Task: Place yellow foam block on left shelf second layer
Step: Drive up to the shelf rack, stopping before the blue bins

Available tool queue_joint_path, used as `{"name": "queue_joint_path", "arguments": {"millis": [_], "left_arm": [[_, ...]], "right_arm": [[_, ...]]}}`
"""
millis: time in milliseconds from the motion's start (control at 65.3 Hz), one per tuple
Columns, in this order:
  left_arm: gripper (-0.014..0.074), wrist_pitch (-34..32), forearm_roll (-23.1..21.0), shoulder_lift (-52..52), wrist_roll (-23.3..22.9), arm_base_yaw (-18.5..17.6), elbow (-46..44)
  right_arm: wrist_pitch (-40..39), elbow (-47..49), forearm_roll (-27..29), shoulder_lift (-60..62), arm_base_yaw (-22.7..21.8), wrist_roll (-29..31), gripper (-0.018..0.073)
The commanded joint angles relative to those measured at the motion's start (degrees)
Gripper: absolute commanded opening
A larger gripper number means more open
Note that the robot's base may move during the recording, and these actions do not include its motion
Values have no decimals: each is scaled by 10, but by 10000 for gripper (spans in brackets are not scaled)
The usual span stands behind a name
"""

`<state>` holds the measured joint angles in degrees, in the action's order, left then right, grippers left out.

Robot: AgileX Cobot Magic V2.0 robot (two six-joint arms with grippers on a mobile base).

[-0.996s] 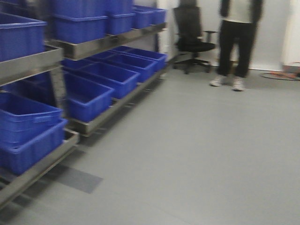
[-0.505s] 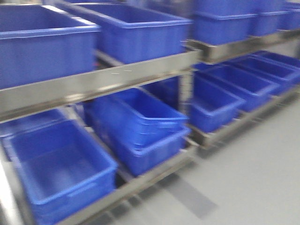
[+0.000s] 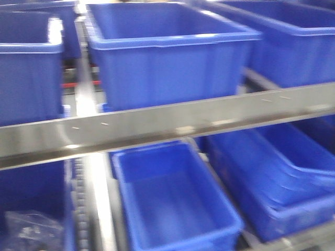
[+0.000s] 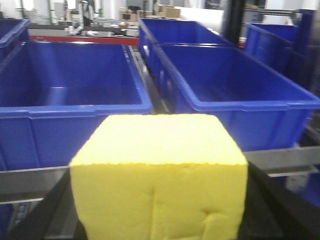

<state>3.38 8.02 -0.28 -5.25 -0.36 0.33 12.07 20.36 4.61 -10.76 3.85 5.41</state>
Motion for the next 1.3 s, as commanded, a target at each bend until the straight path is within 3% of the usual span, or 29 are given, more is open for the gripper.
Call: {"name": "queue_joint_path", "arguments": {"millis": [0, 1287], "left_arm": [[137, -47, -4, -10, -3, -3, 14], [137, -47, -4, -10, -3, -3, 14]], "right_arm": [[-55, 16, 2, -7, -4, 4, 463], [-55, 16, 2, -7, -4, 4, 463]]}}
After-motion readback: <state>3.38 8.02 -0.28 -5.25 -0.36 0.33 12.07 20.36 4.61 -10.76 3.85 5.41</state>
